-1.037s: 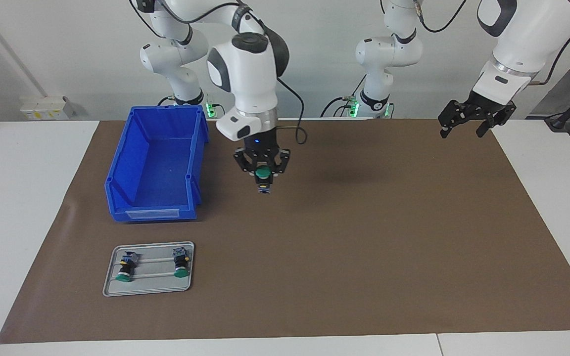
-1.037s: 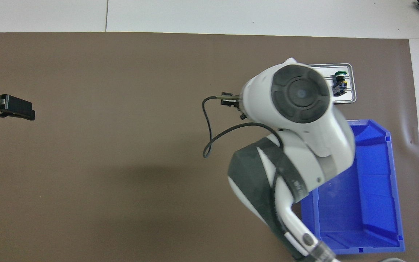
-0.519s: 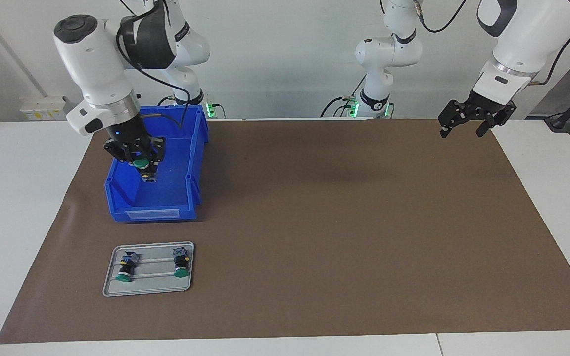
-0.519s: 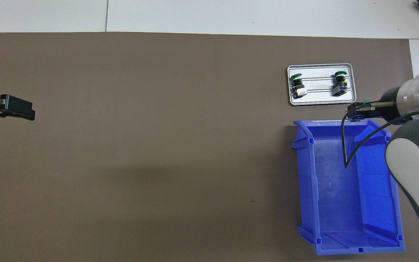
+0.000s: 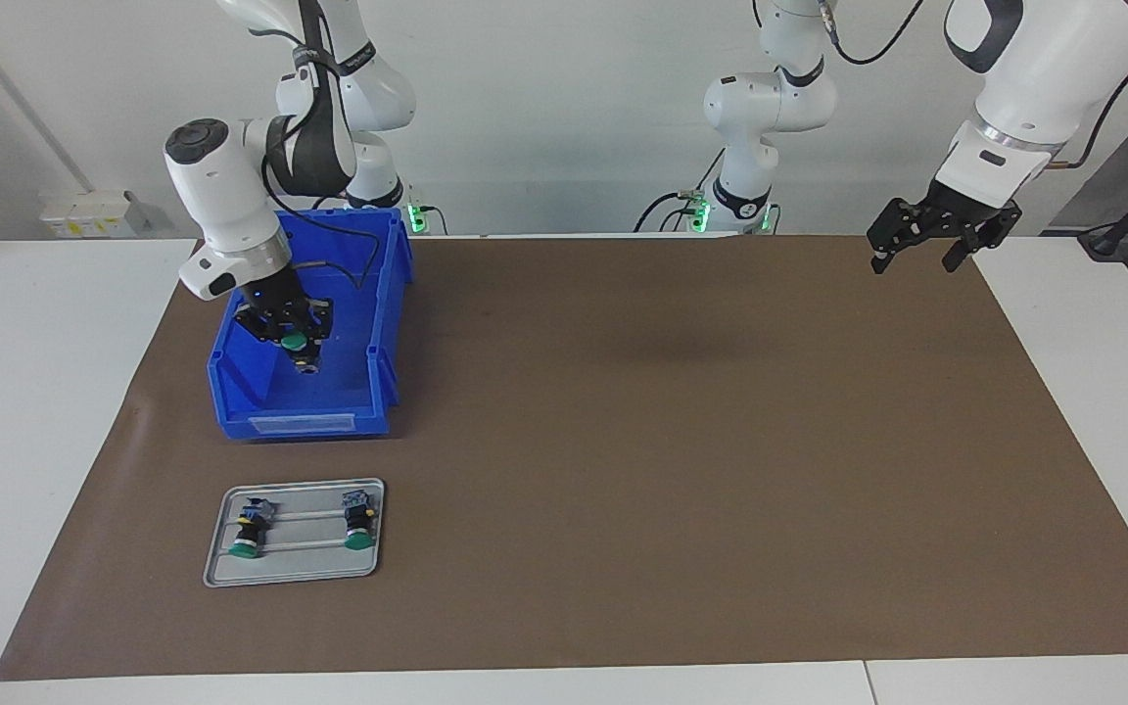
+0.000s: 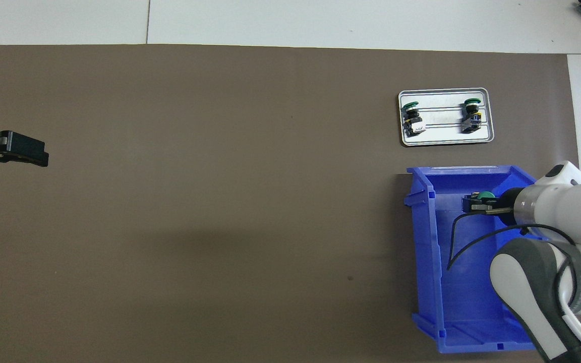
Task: Place and press button with both arms
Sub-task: 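Lower the button into the blue bin and open the right gripper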
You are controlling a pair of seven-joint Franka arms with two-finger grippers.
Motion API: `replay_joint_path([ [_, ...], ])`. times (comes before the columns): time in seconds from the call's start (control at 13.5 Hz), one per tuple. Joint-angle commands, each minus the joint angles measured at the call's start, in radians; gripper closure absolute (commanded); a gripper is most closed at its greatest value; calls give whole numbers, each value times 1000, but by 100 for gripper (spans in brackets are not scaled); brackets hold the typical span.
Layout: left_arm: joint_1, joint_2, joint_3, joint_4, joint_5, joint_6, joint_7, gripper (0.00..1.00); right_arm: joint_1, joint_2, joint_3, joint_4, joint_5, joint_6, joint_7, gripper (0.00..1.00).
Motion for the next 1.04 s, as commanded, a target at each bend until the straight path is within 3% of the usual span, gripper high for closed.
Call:
replay_joint_path([
  [0.0, 12, -18, -10, -17, 9, -10, -1, 0, 5, 23, 6, -82, 55, 118, -20, 100],
  [0.22, 12, -18, -8, -17, 9, -10, 1, 0, 3, 64, 6, -93, 60, 154, -22, 100],
  [0.3, 12, -18, -10, -17, 9, -10, -1, 0, 5, 64, 6, -93, 60, 152, -20, 80],
  [0.37, 12, -18, -8, -17, 9, -10, 1, 0, 3, 66, 6, -90, 60, 152, -20, 29],
  [0.44, 12, -18, -8, -17, 9, -10, 1, 0, 3, 64, 5, -82, 60, 149, -22, 0],
  [0.67, 12, -18, -10, -17, 9, -10, 1, 0, 3, 40, 3, 28, 58, 67, -14, 0],
  [0.96, 12, -18, -8, -17, 9, -10, 1, 0, -15, 44, 0, 336, 34, -269, 1, 0],
])
